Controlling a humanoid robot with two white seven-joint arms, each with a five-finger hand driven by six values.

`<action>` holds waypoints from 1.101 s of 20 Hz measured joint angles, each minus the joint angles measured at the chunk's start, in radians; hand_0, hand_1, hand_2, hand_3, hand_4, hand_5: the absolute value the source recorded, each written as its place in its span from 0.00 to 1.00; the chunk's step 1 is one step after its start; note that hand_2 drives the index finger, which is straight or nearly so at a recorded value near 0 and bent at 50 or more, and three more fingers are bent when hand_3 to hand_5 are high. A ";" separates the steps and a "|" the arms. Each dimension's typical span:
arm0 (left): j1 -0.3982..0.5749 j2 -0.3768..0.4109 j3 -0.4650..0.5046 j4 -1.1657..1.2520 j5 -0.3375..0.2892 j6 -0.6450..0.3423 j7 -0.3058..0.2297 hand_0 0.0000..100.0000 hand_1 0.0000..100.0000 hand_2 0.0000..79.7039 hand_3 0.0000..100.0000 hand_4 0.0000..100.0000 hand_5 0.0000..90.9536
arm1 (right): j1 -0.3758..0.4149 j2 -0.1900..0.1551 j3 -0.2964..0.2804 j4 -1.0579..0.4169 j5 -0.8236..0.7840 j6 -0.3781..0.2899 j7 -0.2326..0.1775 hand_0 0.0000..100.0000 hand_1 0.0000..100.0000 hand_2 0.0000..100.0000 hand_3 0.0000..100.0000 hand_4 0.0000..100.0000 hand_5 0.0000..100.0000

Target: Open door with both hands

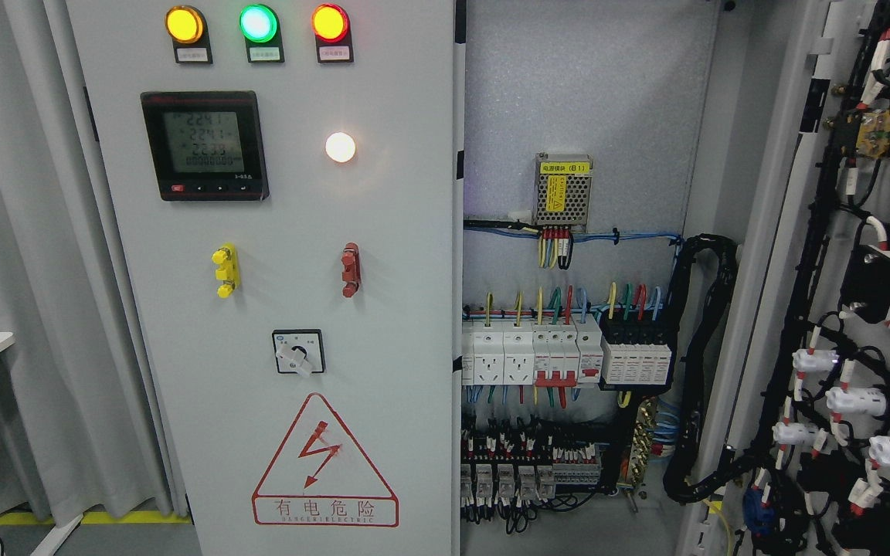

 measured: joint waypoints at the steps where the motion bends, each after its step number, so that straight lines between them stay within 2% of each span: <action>1: -0.005 -0.001 0.001 0.002 -0.001 0.003 -0.001 0.29 0.00 0.03 0.03 0.03 0.00 | -0.027 0.004 0.000 -0.030 0.004 -0.001 -0.001 0.22 0.00 0.00 0.00 0.00 0.00; 11: -0.023 -0.004 0.006 0.017 -0.003 -0.007 -0.002 0.29 0.00 0.03 0.03 0.04 0.00 | -0.307 0.025 0.000 -0.209 0.016 0.008 -0.002 0.22 0.00 0.00 0.00 0.00 0.00; 22: -0.026 -0.005 0.006 0.023 -0.006 -0.006 0.002 0.29 0.00 0.03 0.03 0.03 0.00 | -0.573 0.034 -0.004 -0.224 -0.036 0.018 -0.001 0.22 0.00 0.00 0.00 0.00 0.00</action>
